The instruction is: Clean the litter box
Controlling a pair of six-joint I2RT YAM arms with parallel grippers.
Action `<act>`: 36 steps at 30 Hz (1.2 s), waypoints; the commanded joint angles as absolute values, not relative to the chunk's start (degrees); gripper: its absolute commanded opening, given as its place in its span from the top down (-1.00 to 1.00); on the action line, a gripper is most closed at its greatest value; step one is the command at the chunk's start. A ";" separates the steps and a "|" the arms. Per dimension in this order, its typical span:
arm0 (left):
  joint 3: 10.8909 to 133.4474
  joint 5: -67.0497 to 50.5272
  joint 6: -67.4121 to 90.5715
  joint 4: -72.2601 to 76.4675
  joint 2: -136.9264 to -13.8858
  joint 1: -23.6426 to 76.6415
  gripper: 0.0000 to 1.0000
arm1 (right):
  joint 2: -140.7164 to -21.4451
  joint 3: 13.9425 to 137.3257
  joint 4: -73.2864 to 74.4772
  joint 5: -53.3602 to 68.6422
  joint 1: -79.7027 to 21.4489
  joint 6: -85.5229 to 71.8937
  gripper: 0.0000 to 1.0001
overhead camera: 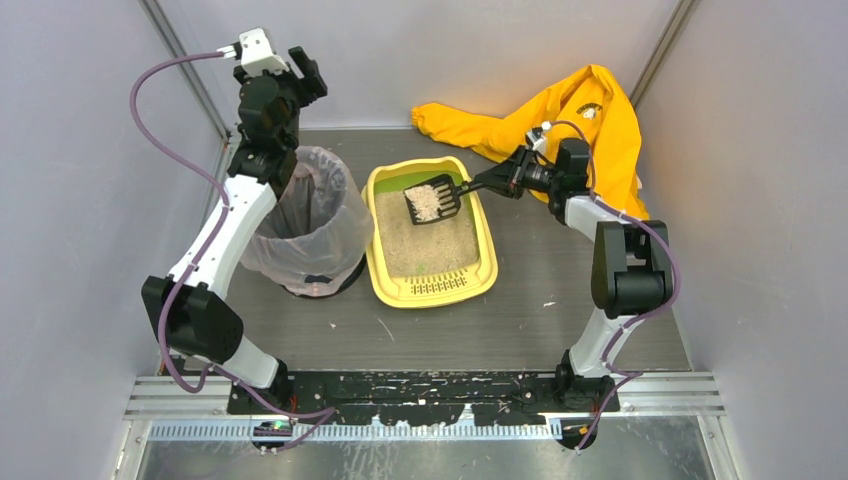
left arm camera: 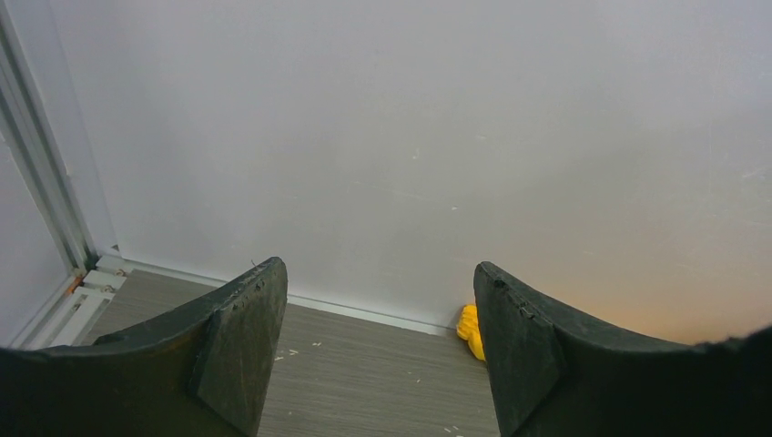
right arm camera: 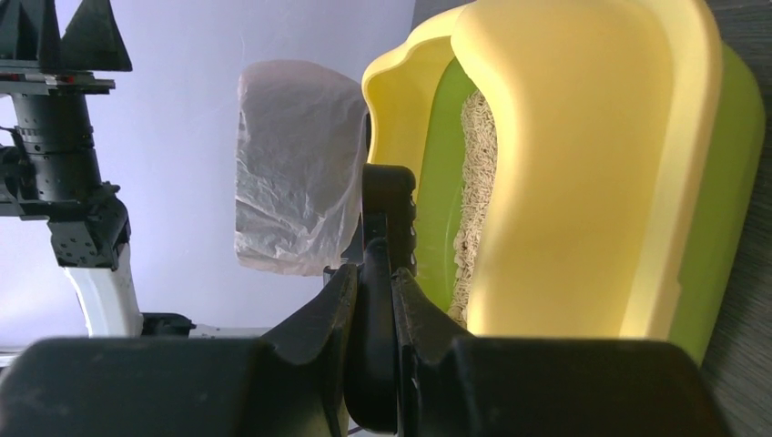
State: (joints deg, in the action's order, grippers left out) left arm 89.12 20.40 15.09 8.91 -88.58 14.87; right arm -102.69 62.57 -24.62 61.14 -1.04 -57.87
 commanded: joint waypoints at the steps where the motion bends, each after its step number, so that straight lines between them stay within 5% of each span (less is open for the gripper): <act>1: 92.29 19.84 15.75 9.98 -88.47 15.23 -0.49 | -99.20 62.12 -27.14 62.03 -0.98 -56.72 0.98; 12: 93.19 20.36 15.09 9.76 -90.00 16.79 -0.48 | -101.56 62.26 -34.78 62.97 -0.60 -63.35 0.99; 17: 94.80 20.39 14.86 9.36 -91.17 17.20 -0.48 | -98.95 65.84 -11.66 59.60 -3.90 -46.01 0.99; 22: 95.02 20.39 14.33 9.00 -91.29 17.44 -0.48 | -101.88 61.79 -33.94 62.58 -0.87 -62.77 0.98; 36: 95.89 19.60 14.52 9.56 -92.27 17.40 -0.48 | -104.25 62.57 -37.13 61.99 1.44 -65.86 0.98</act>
State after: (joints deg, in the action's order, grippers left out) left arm 93.43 20.32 14.81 7.42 -92.47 17.26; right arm -102.98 61.21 -29.80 61.19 1.34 -61.98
